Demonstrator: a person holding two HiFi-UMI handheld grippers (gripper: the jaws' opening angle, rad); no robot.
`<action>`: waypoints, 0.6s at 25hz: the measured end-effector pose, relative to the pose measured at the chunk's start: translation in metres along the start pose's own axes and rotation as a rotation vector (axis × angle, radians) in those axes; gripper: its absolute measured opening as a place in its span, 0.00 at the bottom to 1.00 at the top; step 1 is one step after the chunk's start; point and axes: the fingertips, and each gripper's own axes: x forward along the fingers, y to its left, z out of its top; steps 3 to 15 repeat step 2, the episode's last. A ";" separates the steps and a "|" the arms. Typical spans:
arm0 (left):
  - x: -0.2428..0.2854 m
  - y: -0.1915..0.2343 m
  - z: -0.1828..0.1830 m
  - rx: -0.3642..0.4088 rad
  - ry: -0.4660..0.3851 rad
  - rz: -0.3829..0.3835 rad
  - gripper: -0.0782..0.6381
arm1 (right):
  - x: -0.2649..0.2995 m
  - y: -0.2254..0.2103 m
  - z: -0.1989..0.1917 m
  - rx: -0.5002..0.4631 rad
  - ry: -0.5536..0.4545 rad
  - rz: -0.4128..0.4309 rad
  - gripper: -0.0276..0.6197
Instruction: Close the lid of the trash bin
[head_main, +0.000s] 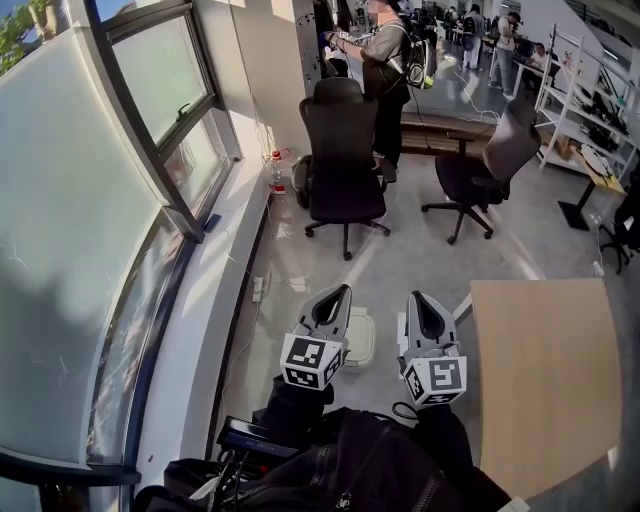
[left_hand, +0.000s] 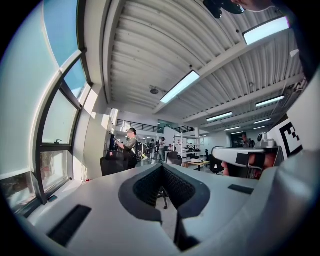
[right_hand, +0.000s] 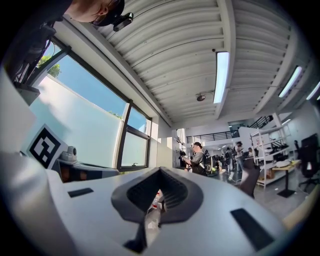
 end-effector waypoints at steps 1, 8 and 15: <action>-0.001 0.000 0.001 0.004 -0.004 -0.003 0.11 | 0.000 0.002 0.001 -0.003 -0.002 -0.001 0.05; -0.002 0.000 0.003 0.009 -0.008 -0.006 0.11 | -0.001 0.004 0.002 -0.006 -0.004 -0.002 0.05; -0.002 0.000 0.003 0.009 -0.008 -0.006 0.11 | -0.001 0.004 0.002 -0.006 -0.004 -0.002 0.05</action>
